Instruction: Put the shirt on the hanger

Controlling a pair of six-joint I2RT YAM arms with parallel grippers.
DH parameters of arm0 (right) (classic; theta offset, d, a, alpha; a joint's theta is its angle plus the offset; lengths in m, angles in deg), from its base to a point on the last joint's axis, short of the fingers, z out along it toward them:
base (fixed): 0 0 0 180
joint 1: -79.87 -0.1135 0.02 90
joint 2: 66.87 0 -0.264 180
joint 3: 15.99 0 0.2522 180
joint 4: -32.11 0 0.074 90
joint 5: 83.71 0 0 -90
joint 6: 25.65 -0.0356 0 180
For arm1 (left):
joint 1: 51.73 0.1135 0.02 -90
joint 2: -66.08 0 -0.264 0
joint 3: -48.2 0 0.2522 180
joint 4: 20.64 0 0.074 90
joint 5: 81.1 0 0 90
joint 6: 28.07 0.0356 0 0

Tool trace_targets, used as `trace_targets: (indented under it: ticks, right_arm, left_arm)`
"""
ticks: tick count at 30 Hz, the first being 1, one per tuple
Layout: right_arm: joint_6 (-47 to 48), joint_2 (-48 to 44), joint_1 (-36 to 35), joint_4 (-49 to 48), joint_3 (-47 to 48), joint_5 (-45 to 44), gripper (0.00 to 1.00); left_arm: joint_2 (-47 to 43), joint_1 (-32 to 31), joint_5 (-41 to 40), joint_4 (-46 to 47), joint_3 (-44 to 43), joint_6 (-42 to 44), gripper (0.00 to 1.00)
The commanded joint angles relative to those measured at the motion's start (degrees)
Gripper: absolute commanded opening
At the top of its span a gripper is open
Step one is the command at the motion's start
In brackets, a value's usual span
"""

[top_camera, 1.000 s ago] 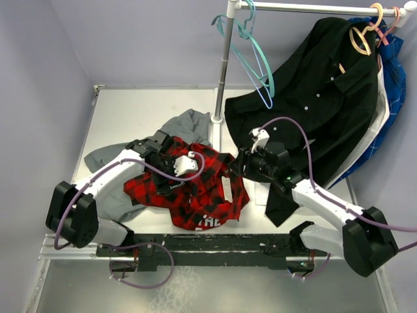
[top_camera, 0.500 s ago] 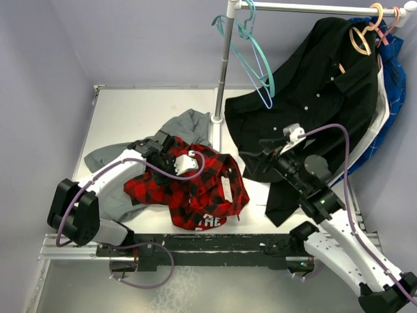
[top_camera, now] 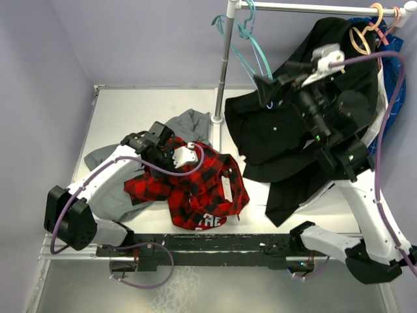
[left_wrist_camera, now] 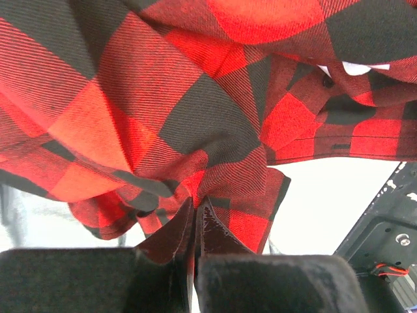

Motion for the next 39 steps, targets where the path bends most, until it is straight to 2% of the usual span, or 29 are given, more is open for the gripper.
trace_targets:
  ticks: [1,5,8,11,17,20,26,35,39]
  right_arm:
    - [2.5,8.2,4.9,3.0,14.6,-0.7,0.96]
    - [-5.1,17.2,17.2,5.9,24.5,9.4,0.91]
    - [-11.6,21.2,24.3,2.6,24.8,16.2,0.86]
    - [-14.9,23.6,27.8,-1.0,22.8,20.1,0.85]
    - [-16.4,27.3,28.5,-2.8,21.8,26.2,0.84]
    - [-16.0,28.1,28.5,-1.8,21.7,25.6,0.84]
    - [-17.2,30.1,27.8,-2.0,21.9,30.2,0.82]
    - [-15.7,31.4,23.0,-1.0,19.7,27.5,0.83]
    - [-15.7,32.1,22.0,-1.3,19.4,27.3,0.83]
  left_arm:
    - [-1.0,0.9,0.0,0.2,-4.7,2.1,0.0]
    - [2.9,5.5,3.5,-0.1,-9.3,5.1,0.0]
    - [7.4,8.7,6.1,-1.6,-14.0,7.1,0.0]
    - [11.0,10.5,5.7,-0.6,-16.8,8.7,0.0]
    - [16.7,12.1,4.8,1.3,-20.4,10.5,0.0]
    - [19.8,12.7,4.7,1.7,-22.5,10.8,0.0]
    - [25.2,15.1,5.5,1.9,-27.7,11.4,0.0]
    - [29.8,16.0,6.2,1.1,-31.9,11.1,0.05]
    - [30.5,16.5,6.5,0.5,-32.8,11.1,0.12]
